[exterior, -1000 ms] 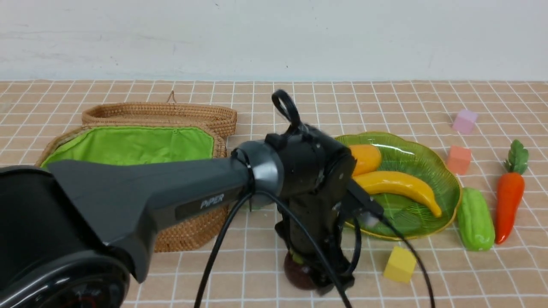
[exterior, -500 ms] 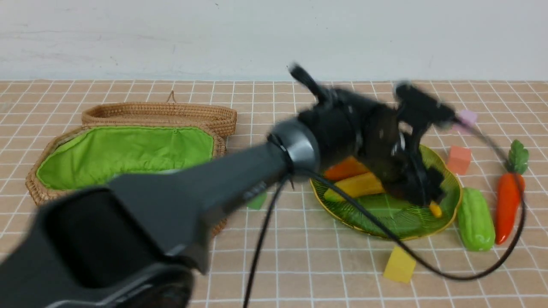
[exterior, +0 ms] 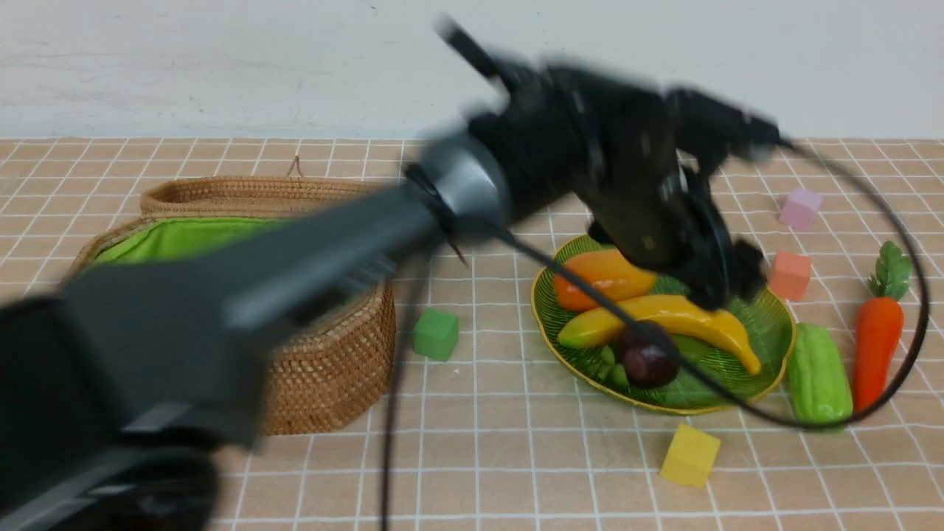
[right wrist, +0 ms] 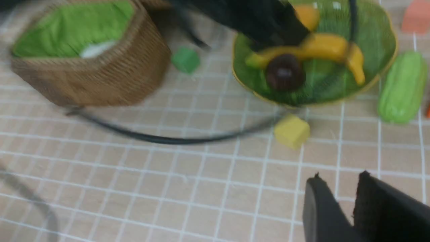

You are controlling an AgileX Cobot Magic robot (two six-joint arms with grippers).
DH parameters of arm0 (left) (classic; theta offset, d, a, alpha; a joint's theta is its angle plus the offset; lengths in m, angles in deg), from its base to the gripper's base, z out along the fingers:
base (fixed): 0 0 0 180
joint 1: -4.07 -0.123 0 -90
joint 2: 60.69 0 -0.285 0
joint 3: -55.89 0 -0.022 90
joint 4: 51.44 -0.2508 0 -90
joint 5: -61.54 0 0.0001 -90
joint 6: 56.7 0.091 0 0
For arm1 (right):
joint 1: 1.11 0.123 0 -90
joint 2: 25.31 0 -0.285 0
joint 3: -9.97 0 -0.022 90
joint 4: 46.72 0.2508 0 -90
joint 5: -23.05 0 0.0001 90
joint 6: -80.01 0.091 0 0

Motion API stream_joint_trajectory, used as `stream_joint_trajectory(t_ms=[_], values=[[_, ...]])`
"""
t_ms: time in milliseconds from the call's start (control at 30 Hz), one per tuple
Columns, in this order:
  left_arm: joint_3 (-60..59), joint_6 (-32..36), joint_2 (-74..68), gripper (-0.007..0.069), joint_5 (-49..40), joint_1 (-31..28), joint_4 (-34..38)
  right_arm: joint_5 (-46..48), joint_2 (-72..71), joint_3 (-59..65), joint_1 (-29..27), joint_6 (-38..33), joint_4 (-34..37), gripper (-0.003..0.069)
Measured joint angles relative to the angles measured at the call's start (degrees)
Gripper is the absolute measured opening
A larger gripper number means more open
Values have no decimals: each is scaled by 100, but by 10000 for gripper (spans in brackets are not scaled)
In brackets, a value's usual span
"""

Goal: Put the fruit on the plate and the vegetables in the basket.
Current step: Take a chayote with your right arm and place it on the basket on the left.

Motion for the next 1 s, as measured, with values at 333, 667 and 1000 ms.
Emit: stream_joint_trajectory(t_ms=[333,667,1000], values=[[-849,-1249,2679,-13,-1835,-1,-776,-857,2760,-67,-65,57,-864,223],[-5084,-1335,5968,-13,-811,-1,-600,-1182,5278,-1002,-1266,120,-888,269],[-6869,-1205,7784,-13,569,-1,-647,-1326,6825,-1741,-1274,-1118,-373,530]])
